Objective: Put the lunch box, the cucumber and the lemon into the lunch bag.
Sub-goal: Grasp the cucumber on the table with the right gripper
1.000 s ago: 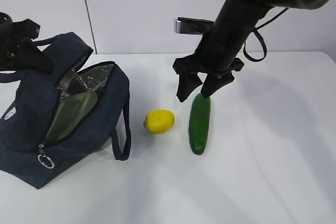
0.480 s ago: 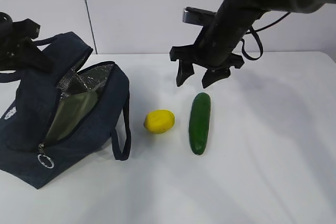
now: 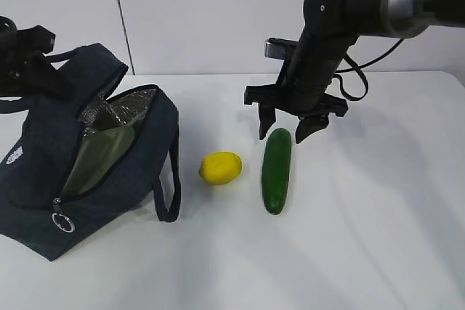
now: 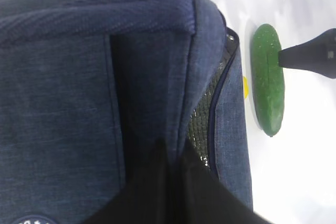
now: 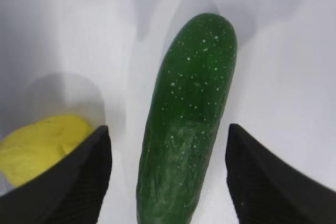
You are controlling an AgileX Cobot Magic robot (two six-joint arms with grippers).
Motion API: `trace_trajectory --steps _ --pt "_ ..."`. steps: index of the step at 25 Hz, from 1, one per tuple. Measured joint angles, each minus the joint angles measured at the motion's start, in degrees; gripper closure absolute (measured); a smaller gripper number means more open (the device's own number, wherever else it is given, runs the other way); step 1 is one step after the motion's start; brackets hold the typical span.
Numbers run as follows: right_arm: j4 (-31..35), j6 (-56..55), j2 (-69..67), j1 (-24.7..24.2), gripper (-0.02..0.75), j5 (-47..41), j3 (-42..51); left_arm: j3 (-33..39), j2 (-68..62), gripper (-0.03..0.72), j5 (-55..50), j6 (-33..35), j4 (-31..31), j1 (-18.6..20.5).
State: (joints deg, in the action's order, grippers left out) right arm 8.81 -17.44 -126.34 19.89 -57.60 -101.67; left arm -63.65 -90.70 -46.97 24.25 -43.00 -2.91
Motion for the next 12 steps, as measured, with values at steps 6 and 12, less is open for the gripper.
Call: trace_trajectory --steps 6,12 --pt "-0.3 -1.8 -0.9 0.0 0.246 1.0 0.0 0.0 0.0 0.691 0.5 0.0 0.1 0.0" --pt "-0.5 -3.8 -2.3 0.0 0.246 1.0 0.0 0.0 0.0 0.691 0.6 0.0 0.1 0.0"
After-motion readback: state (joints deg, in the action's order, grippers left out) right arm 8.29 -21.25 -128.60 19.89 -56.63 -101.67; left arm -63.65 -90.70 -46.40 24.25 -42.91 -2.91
